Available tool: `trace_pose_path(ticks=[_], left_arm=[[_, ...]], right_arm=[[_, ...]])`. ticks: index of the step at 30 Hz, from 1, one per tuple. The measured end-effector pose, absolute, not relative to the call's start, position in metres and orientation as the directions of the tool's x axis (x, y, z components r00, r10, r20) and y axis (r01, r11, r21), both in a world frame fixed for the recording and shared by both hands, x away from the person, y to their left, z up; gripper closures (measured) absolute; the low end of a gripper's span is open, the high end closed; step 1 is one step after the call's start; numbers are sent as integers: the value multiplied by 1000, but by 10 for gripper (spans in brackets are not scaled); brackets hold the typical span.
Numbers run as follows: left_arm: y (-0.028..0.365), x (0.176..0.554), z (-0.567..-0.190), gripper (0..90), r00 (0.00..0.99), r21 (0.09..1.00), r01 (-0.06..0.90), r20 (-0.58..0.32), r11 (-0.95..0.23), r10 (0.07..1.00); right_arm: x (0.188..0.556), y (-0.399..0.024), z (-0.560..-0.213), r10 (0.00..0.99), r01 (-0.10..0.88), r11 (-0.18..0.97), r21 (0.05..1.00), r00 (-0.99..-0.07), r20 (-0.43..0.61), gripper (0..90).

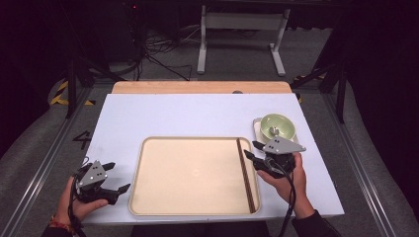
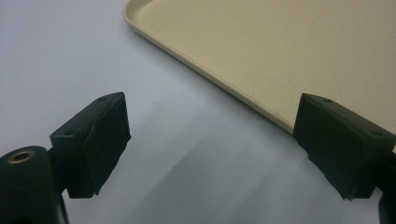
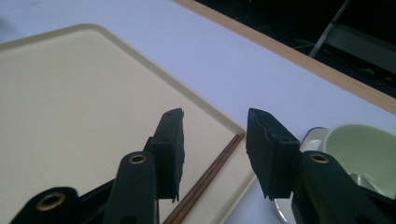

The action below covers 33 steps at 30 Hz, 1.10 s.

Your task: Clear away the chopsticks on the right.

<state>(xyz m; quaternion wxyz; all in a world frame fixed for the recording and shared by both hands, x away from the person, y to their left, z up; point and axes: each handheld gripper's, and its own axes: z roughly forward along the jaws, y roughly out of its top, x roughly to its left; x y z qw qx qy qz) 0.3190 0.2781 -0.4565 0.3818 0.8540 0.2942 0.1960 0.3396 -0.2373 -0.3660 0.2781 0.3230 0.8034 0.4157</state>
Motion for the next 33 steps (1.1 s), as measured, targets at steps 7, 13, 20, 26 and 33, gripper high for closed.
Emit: trace_pose_path(ticks=[7, 13, 20, 26, 33], left_arm=[[278, 320, -457, 119, 749, 764, 359, 106, -535, 654], [276, 323, -459, 119, 757, 758, 353, 113, -548, 644], [279, 316, -460, 121, 754, 750, 359, 117, -555, 647], [282, 308, -461, 121, 747, 744, 366, 123, -559, 653], [286, 304, -462, 120, 744, 744, 370, 122, -557, 657]], right_arm=[[347, -264, -350, 815, 297, 383, 875, -554, -169, 554], [358, -289, -345, 867, 349, 316, 882, -483, -120, 554], [371, -313, -354, 908, 457, 238, 857, -417, -30, 523], [381, -307, -361, 904, 499, 231, 836, -428, 6, 507], [390, -304, -375, 904, 563, 268, 782, -427, -3, 539]])
